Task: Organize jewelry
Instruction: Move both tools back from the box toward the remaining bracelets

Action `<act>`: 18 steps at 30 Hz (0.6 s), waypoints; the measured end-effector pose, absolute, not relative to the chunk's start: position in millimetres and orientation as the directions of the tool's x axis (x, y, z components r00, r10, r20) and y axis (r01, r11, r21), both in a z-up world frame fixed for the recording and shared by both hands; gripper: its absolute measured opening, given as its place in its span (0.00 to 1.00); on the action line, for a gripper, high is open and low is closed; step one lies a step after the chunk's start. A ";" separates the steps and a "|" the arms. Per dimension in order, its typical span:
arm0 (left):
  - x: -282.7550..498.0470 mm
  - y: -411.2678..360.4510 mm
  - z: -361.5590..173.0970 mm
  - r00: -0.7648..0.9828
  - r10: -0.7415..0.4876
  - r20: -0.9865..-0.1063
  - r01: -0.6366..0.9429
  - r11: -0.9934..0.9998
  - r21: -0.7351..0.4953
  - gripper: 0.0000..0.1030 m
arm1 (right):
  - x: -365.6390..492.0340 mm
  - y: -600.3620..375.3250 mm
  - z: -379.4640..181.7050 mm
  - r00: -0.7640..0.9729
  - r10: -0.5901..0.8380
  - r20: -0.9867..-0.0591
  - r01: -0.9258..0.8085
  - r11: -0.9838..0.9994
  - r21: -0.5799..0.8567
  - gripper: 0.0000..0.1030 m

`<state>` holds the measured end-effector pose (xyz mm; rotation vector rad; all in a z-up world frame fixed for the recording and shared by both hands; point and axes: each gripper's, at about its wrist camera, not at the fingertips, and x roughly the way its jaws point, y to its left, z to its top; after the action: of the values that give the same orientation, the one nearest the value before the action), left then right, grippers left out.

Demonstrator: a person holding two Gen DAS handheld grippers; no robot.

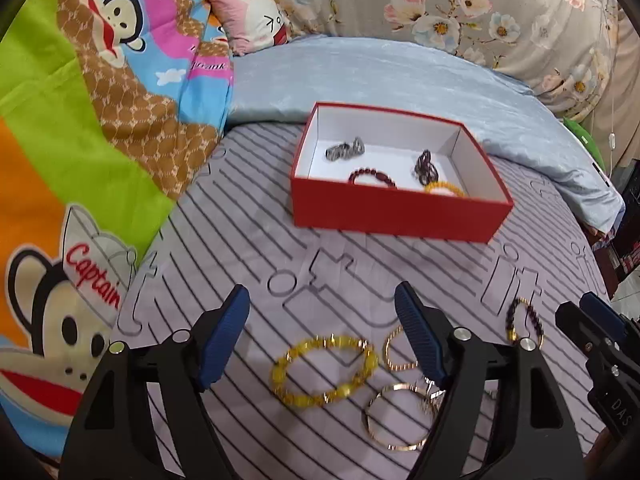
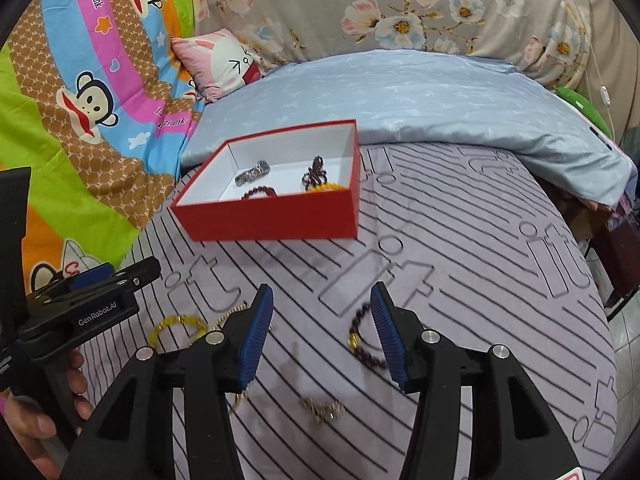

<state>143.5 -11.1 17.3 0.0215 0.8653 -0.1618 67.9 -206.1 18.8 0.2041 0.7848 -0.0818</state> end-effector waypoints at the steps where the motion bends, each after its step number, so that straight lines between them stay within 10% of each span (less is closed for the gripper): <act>1: 138.7 -9.4 13.9 0.631 -0.132 -0.765 0.147 0.988 -0.050 0.72 | 63.5 -206.9 16.4 0.702 -0.002 -0.712 0.152 0.977 0.148 0.49; 18: 83.0 22.8 -38.2 0.552 -0.107 -0.827 0.106 0.993 -0.058 0.78 | 3.8 -227.4 -33.4 0.617 -0.009 -0.787 0.222 0.962 0.162 0.49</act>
<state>83.0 22.8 -38.2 -0.0018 0.9785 -0.1261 3.8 -227.4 -33.4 0.2545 0.8983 -0.1346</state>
